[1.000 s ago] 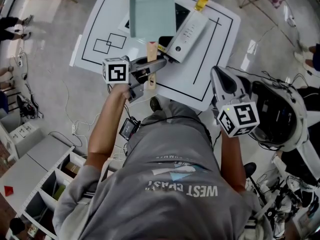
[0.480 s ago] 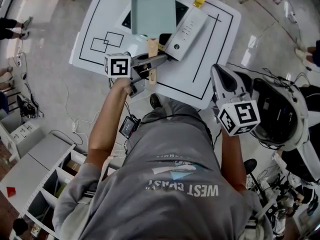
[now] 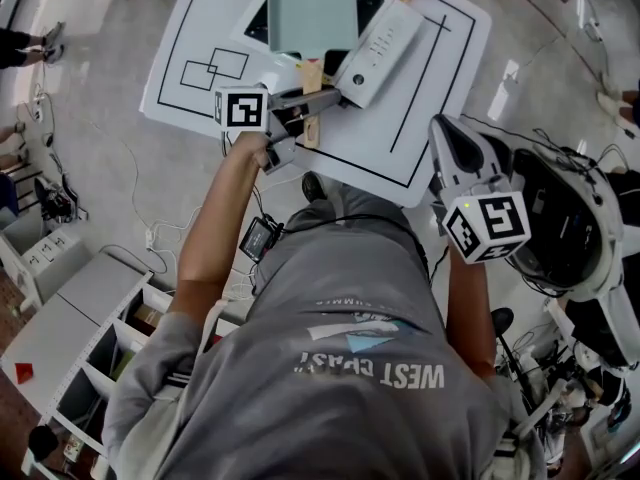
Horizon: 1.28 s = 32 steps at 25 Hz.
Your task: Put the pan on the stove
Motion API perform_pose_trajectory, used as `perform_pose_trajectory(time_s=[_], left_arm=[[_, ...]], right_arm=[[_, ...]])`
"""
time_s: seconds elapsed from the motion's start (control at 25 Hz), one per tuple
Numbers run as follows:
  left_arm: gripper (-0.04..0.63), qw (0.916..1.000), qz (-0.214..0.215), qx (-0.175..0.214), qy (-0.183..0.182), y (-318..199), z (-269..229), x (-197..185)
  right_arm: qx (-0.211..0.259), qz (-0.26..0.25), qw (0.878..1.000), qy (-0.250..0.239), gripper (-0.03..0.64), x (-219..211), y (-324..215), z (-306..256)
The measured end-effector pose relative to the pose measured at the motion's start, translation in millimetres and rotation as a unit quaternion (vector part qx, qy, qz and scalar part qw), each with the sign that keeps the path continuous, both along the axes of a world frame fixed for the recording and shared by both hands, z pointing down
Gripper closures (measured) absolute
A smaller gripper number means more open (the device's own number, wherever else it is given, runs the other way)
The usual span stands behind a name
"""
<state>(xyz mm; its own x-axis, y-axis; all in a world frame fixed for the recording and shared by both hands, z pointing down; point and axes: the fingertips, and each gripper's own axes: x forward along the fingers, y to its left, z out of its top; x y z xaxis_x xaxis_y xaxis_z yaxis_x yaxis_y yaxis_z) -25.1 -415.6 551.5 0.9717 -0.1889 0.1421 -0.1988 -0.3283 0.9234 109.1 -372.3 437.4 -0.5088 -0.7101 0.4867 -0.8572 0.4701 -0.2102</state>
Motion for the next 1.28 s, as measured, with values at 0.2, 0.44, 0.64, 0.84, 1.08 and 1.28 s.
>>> perform_pose_trajectory(time_s=[0.2, 0.44, 0.64, 0.84, 1.08, 1.28], left_arm=[[0.457, 0.9999, -0.006, -0.002, -0.009, -8.5, 6.3, 1.6], [0.456, 0.9997, -0.018, -0.009, 0.013, -16.1, 8.7, 4.2], [0.435, 0.9997, -0.008, 0.022, -0.004, -17.5, 6.4, 2.3], [0.362, 0.9992, -0.01, 0.037, -0.016, -12.4, 6.5, -1.3], [0.335, 0.9979, -0.028, 0.046, -0.036, -4.0, 2.3, -25.8], [0.333, 0.9961, -0.047, 0.06, -0.045, 2.7, -9.0, -48.2]], right_arm=[[0.001, 0.0, 1.0, -0.001, 0.595, 0.9, -1.6, 1.3], [0.002, 0.0, 1.0, -0.002, 0.595, -3.6, 3.3, 1.5], [0.007, -0.003, 1.0, -0.004, 0.595, -8.0, 8.6, -3.5], [0.012, -0.007, 1.0, -0.005, 0.595, -10.4, 12.4, -4.4], [0.024, -0.013, 1.0, -0.001, 0.595, -19.8, 17.5, -14.6], [0.038, -0.018, 0.999, 0.004, 0.594, -29.3, 25.5, -26.4]])
